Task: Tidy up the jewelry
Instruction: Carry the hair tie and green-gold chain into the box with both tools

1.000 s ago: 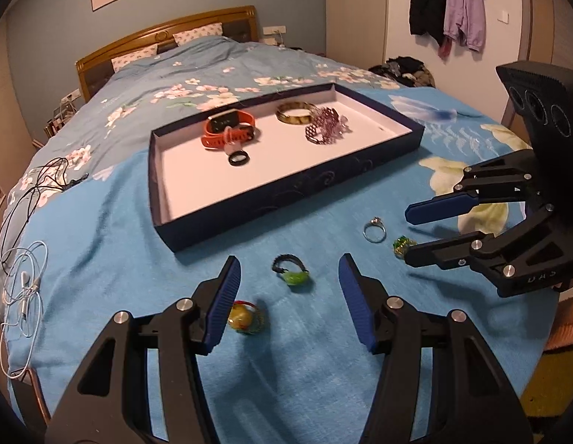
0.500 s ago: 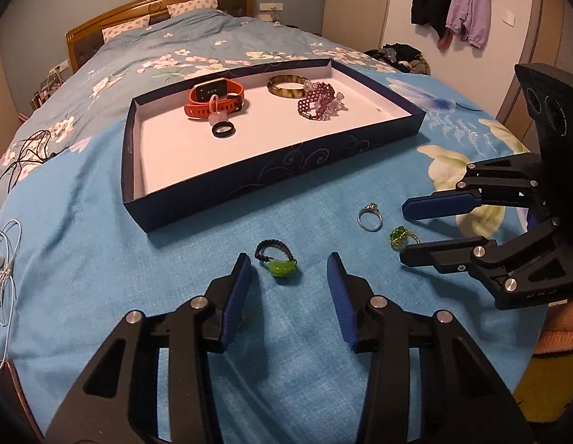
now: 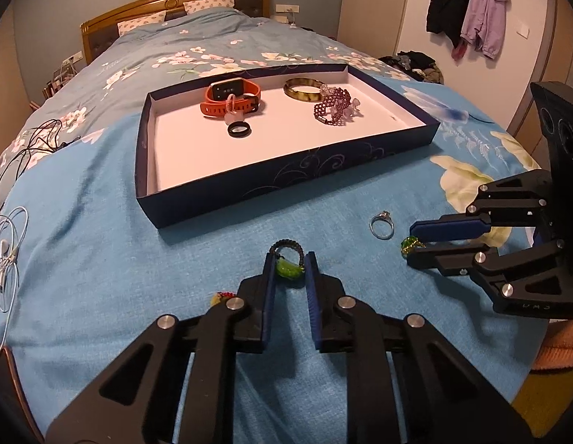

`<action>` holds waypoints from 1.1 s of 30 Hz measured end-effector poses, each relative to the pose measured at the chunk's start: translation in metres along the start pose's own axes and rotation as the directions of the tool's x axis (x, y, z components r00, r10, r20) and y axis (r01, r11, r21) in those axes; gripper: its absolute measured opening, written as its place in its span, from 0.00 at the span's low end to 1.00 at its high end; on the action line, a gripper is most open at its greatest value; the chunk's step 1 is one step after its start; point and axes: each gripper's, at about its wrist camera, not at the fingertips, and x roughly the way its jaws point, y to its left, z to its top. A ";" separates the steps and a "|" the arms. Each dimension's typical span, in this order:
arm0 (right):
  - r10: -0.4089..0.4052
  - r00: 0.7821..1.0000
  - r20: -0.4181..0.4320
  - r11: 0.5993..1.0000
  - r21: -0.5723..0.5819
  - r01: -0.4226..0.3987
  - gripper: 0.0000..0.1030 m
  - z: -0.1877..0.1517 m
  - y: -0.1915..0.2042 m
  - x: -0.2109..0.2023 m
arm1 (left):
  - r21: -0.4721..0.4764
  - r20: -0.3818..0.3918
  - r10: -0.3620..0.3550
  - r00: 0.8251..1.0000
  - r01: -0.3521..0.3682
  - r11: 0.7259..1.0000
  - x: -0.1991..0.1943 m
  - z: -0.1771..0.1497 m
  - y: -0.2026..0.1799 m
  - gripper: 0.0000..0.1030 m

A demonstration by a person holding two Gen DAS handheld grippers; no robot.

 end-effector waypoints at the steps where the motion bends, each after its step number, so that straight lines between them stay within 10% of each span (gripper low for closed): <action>1: 0.000 1.000 0.001 1.000 0.000 0.000 0.10 0.000 0.000 0.000 | -0.002 0.001 0.000 1.000 0.000 1.000 0.000 0.000 0.000 0.16; 33: -0.051 0.985 0.164 0.996 0.080 0.039 0.08 0.018 -0.030 -0.043 | 0.004 0.142 -0.006 0.990 0.005 1.000 -0.038 0.017 -0.005 0.16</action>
